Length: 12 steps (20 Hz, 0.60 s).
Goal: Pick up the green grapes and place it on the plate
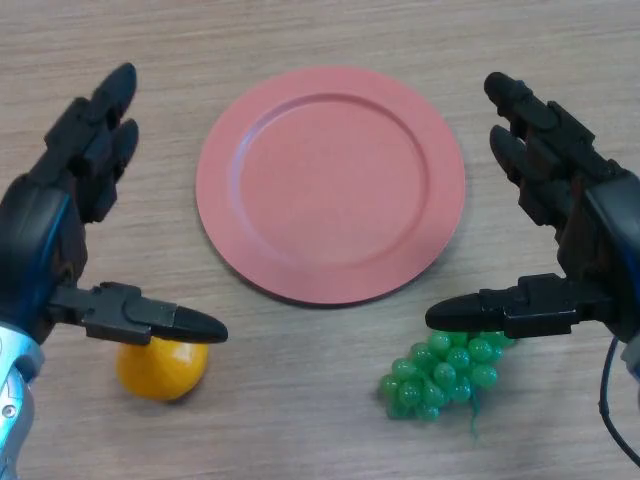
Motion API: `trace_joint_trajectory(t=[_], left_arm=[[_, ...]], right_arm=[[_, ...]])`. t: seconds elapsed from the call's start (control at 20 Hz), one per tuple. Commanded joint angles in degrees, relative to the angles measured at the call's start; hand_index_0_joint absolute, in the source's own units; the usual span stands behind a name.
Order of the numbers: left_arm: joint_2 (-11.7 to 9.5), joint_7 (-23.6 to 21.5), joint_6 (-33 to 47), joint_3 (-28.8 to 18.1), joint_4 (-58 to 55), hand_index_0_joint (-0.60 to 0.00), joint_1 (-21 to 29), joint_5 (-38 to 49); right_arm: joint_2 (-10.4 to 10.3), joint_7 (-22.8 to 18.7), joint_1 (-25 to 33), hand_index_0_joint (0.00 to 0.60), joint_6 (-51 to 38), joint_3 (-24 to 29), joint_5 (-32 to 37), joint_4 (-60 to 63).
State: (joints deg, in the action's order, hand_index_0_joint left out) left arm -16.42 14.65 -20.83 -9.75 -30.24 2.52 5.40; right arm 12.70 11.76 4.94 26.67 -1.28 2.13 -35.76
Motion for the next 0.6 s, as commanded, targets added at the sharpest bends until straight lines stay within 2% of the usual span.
trace_joint_trajectory(t=[0.05, 0.3, 0.5, 0.6], left_arm=[[-1.87, 0.31, 1.46, -4.15, -4.92, 0.000, 1.61, 3.12], [-2.09, 0.14, 1.55, -5.40, -5.55, 0.000, 1.35, 4.64], [-2.46, -1.37, 1.94, -6.27, -6.30, 0.000, 1.86, 5.65], [-2.44, -1.88, 2.99, -6.17, -6.37, 0.000, 2.00, 5.79]], right_arm=[[1.61, 1.43, 1.31, 0.000, -9.82, 2.66, -0.81, -2.02], [1.65, 3.35, 1.14, 0.000, -13.29, 2.12, -2.92, 0.25], [1.87, 10.01, -3.44, 0.000, -23.66, 0.54, -7.21, 4.78], [2.31, 13.18, -4.89, 0.000, -32.70, -0.03, -11.12, 10.02]])
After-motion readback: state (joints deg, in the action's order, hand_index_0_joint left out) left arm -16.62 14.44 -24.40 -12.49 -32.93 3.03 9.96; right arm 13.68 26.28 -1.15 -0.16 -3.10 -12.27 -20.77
